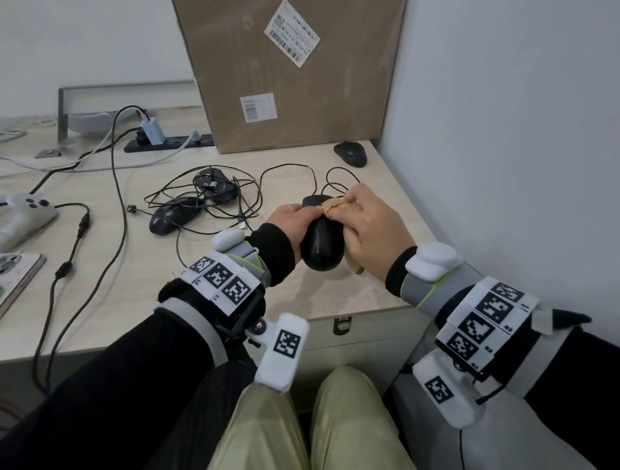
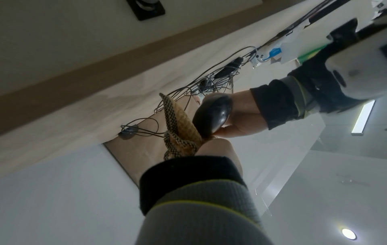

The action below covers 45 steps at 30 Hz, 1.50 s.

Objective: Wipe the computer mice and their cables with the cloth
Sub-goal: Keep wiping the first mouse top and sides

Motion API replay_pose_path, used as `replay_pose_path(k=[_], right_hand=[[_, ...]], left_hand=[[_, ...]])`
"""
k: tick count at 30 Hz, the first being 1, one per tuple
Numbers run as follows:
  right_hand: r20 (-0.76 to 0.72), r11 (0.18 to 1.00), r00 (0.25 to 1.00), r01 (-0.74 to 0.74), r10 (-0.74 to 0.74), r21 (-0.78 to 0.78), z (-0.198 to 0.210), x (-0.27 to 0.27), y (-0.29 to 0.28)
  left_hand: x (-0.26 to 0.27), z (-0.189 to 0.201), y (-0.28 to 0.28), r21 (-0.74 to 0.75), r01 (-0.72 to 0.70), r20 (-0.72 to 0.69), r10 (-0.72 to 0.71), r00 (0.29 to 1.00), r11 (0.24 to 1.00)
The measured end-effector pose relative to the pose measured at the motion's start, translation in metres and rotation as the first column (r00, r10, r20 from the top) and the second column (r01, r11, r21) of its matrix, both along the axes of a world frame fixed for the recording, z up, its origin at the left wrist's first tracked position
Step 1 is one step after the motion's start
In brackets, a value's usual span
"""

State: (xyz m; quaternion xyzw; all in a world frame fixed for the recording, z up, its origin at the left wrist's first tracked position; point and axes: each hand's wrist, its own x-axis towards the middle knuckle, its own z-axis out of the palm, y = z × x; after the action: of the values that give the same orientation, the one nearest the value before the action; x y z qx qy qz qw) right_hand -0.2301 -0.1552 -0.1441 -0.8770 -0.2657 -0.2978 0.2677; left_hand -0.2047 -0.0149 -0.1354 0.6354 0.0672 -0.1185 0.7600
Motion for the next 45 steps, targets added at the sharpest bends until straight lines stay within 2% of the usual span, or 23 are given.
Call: replay_pose_path(k=[3, 7, 13, 18, 26, 32, 36, 39, 45], right_hand=[[0.012, 0.999, 1.000, -0.026, 0.027, -0.047, -0.003, -0.005, -0.004], [0.000, 0.999, 1.000, -0.023, 0.023, -0.031, -0.008, -0.003, -0.012], [0.026, 0.989, 0.999, 0.041, -0.045, 0.145, -0.006, 0.000, -0.005], [0.045, 1.000, 0.999, -0.013, 0.013, -0.001, -0.002, 0.008, 0.004], [0.043, 0.994, 0.998, -0.046, 0.051, -0.100, -0.010, 0.004, 0.001], [0.034, 0.998, 0.999, 0.013, -0.011, -0.055, -0.011, 0.007, 0.001], [0.048, 0.998, 0.997, 0.053, -0.054, 0.024, -0.008, 0.007, 0.002], [0.054, 0.998, 0.997, 0.056, -0.056, 0.005, -0.005, 0.005, 0.004], [0.045, 0.997, 0.998, -0.048, 0.051, -0.064, -0.006, -0.002, 0.003]], left_hand=[[0.001, 0.000, 0.002, 0.021, -0.021, -0.004, 0.022, 1.000, 1.000], [0.003, 0.004, 0.008, 0.050, -0.047, -0.006, 0.047, 0.999, 0.998], [0.006, 0.008, 0.011, 0.043, -0.047, 0.009, 0.047, 0.999, 0.998], [0.005, 0.007, 0.009, 0.041, -0.011, 0.015, 0.011, 1.000, 0.999], [0.005, 0.000, 0.011, 0.045, -0.020, -0.006, 0.020, 1.000, 0.999], [0.001, -0.003, 0.011, 0.005, 0.039, 0.010, -0.039, 0.999, 0.999], [0.002, -0.002, 0.010, 0.015, 0.029, 0.020, -0.029, 0.999, 0.999], [0.004, 0.001, 0.010, 0.012, 0.019, 0.022, -0.019, 1.000, 1.000], [0.004, -0.001, 0.010, 0.038, -0.015, 0.023, 0.014, 1.000, 0.999]])
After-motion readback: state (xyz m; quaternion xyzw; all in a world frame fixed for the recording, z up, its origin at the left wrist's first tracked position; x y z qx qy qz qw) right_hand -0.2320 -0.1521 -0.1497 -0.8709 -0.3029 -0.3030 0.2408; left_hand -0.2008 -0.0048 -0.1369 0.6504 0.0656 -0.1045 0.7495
